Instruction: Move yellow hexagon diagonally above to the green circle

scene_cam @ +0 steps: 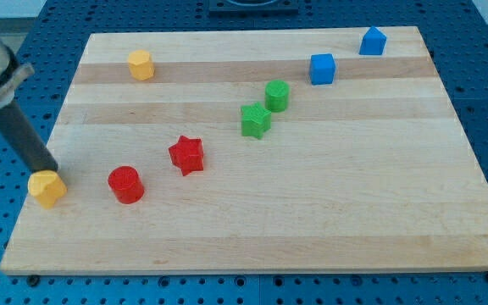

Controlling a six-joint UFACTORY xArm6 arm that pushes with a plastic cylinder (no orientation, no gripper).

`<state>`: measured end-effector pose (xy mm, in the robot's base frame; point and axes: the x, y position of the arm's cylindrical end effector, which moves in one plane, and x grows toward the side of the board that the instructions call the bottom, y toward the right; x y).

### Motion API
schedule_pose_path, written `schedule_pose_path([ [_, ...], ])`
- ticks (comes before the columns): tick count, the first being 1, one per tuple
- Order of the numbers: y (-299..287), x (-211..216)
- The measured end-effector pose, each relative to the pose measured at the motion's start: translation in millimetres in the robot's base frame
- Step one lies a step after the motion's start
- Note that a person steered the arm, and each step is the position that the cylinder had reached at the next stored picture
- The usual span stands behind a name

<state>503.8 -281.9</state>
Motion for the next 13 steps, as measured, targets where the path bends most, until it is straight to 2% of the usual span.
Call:
schedule_pose_path([
  [1,0.6,25.5],
  [2,6.5,15.5],
  [4,-19.5,-137.3],
  [5,-9.8,-177.0],
  [6,31.1,-198.7],
  [7,83.0,-212.2],
  [8,109.9,-222.9],
  [9,101.9,-249.9],
  [13,240.8,-249.9],
])
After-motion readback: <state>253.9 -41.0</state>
